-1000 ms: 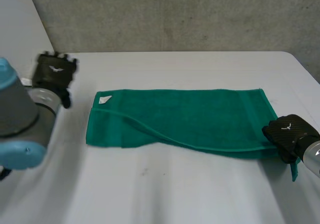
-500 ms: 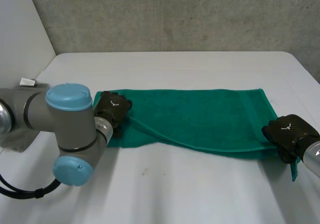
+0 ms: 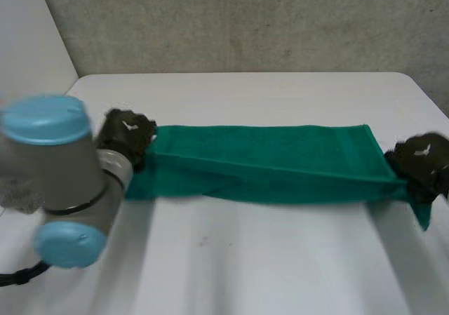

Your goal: Fold the laundry.

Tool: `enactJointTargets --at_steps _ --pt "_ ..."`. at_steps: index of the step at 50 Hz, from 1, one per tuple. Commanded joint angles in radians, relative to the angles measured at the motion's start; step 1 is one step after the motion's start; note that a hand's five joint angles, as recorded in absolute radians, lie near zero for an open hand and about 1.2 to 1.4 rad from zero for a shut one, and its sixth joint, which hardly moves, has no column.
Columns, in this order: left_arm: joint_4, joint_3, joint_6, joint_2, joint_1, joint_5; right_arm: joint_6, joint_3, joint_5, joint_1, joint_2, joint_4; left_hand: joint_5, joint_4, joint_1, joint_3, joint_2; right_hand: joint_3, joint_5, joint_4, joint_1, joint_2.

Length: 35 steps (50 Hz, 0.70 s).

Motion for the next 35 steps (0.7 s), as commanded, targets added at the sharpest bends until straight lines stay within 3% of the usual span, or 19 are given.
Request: enactJointTargets --at_steps 1,8,15,28,35 --pt "-0.113 -0.184 0.003 0.357 -0.005 0.01 -0.025 -0.195 -0.008 -0.001 -0.155 0.257 0.248 0.202 0.245 0.208 0.203 0.217 0.223 0.209 0.407 0.217" --pt "-0.233 -0.299 0.003 0.528 -0.014 0.025 -0.154 -0.248 -0.013 -0.009 -0.195 0.45 0.248 0.202 0.245 0.208 0.203 0.217 0.223 0.209 0.407 0.217" --pt "-0.238 -0.371 0.008 0.511 -0.019 0.062 -0.295 -0.185 -0.013 -0.041 -0.175 0.509 0.248 0.202 0.245 0.208 0.203 0.217 0.223 0.209 0.407 0.217" --pt "-0.022 -0.131 0.029 0.035 -0.017 0.051 -0.222 -0.292 0.015 -0.037 0.212 0.284 0.248 0.202 0.245 0.208 0.203 0.217 0.223 0.209 0.407 0.217" --pt "0.04 0.104 0.075 -0.205 -0.017 0.045 -0.145 -0.413 0.072 0.061 0.377 0.112 0.248 0.202 0.245 0.208 0.203 0.217 0.223 0.209 0.407 0.217"
